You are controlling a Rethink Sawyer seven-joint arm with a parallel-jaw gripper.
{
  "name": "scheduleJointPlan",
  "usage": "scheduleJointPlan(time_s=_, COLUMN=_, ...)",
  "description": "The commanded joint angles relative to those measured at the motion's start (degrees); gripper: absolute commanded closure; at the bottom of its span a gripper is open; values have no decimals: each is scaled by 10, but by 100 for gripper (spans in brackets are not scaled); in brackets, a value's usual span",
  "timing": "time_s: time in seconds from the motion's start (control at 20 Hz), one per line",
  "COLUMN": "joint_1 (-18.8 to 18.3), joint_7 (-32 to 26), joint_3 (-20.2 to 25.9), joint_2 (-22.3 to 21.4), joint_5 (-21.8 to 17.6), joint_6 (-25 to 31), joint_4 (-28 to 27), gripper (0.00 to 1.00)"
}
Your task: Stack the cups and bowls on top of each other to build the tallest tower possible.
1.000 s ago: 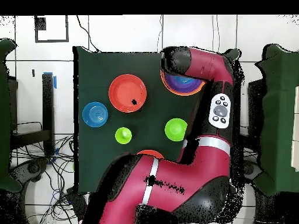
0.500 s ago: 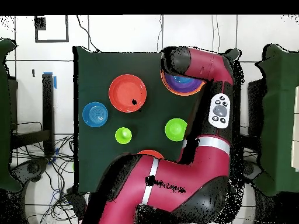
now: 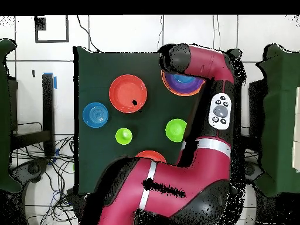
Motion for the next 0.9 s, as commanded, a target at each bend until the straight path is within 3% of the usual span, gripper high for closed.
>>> scheduleJointPlan(time_s=0.05, joint_1=40, joint_7=-55, joint_3=30, joint_2=-79, joint_5=-2, joint_6=78, joint_4=93, gripper=0)
scheduleJointPlan(time_s=0.35, joint_1=72, joint_7=13, joint_3=7, joint_2=-111, joint_5=10, joint_6=71, joint_4=142, gripper=0)
scheduleJointPlan(time_s=0.65, joint_1=94, joint_7=50, joint_3=-8, joint_2=-116, joint_5=27, joint_6=61, joint_4=164, gripper=0)
scheduleJointPlan(time_s=0.9, joint_1=108, joint_7=73, joint_3=-11, joint_2=-113, joint_5=49, joint_6=22, joint_4=200, gripper=0)
